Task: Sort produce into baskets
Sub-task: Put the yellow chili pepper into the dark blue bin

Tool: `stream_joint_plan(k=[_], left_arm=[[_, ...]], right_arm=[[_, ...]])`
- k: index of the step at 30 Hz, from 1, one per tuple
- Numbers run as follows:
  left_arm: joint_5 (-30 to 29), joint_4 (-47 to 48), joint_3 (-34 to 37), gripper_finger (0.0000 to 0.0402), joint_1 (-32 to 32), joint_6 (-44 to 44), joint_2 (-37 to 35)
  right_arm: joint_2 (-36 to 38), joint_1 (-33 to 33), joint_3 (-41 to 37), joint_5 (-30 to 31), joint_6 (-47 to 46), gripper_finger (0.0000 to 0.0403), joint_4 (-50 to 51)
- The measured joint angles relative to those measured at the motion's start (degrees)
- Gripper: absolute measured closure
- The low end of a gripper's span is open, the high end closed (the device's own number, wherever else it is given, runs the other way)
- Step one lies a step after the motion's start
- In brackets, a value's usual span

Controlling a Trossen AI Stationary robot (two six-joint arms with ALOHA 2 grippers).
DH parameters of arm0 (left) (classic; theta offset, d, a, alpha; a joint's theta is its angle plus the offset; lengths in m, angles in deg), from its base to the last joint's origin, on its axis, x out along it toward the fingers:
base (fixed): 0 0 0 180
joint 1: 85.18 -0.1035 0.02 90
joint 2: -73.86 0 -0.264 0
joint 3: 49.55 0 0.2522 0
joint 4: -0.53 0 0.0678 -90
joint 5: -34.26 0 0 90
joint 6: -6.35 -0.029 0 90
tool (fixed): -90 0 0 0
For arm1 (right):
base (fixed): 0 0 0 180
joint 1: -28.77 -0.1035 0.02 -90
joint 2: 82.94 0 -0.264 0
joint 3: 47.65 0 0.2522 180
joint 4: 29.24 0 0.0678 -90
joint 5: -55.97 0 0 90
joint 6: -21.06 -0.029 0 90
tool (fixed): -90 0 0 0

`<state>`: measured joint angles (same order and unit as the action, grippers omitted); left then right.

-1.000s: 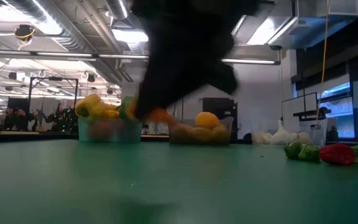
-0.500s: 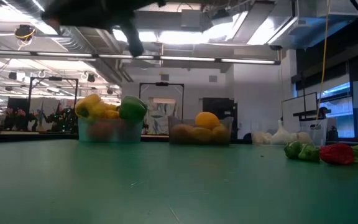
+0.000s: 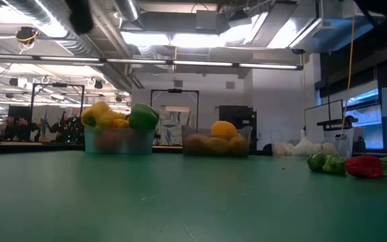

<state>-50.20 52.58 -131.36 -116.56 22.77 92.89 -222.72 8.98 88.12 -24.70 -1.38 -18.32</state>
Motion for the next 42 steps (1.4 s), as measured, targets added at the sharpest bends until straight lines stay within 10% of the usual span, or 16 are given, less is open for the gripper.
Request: stream_joint_plan(k=[18,30,42], left_arm=[[-0.2,0.17,0.04,0.0093,0.0,3.81,-0.42],[0.34,0.12,0.04,0.0093,0.0,7.09,-0.42],[3.67,0.05,0.07,0.0093,0.0,8.96,-0.57]], right_arm=[[-9.41,-4.29,11.36,-5.7,3.03,0.0379,8.42],[-9.75,-4.88,12.79,-3.77,-0.21,0.0224,11.34],[8.94,-4.63,13.01,5.21,10.13,0.0228,38.33]])
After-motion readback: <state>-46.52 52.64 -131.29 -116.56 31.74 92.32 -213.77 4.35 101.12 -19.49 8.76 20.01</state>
